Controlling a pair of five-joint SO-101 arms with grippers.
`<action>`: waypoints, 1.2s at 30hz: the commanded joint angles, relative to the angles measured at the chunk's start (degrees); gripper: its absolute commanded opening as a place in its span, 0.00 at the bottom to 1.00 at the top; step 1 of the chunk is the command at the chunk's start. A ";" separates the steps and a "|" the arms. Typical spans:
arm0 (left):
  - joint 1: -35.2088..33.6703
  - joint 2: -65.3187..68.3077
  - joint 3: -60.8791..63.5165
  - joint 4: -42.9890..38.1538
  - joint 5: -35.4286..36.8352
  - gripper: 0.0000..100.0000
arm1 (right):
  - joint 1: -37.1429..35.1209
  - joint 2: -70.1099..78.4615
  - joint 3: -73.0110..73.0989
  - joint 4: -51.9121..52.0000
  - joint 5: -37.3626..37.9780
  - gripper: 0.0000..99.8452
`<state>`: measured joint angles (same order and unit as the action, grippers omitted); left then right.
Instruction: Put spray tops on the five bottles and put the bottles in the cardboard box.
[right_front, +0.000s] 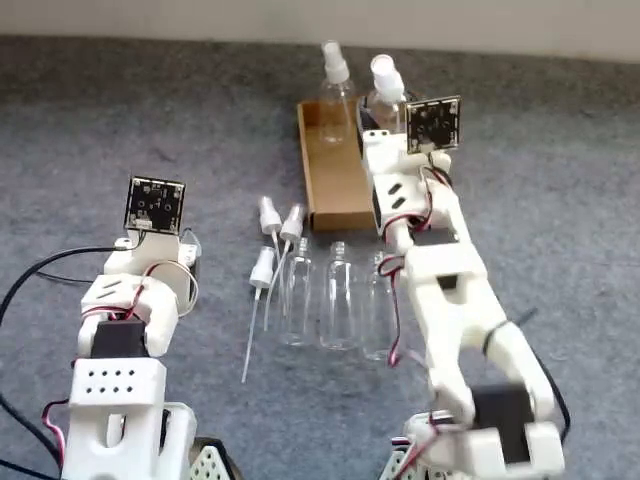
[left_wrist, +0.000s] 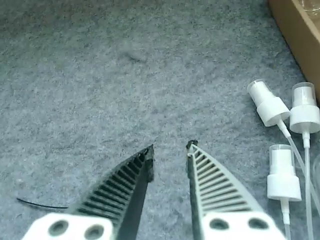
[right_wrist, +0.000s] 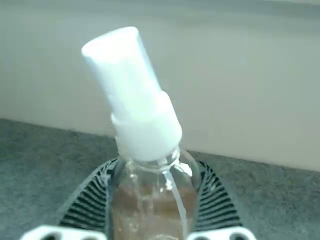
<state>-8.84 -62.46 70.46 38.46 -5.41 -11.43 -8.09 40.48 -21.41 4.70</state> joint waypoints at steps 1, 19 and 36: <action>-0.48 -0.13 -0.22 -1.67 0.53 0.11 | 2.59 8.66 -8.13 -5.85 -0.26 0.00; 1.71 -0.04 0.66 -1.67 0.35 0.11 | 6.37 41.10 -38.81 -8.48 -8.44 0.00; 1.71 -0.04 0.66 -1.67 0.35 0.11 | 6.20 46.81 -43.38 -7.78 -8.26 0.01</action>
<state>-8.31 -62.37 71.52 37.93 -5.41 -5.80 40.35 0.48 -28.79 -3.12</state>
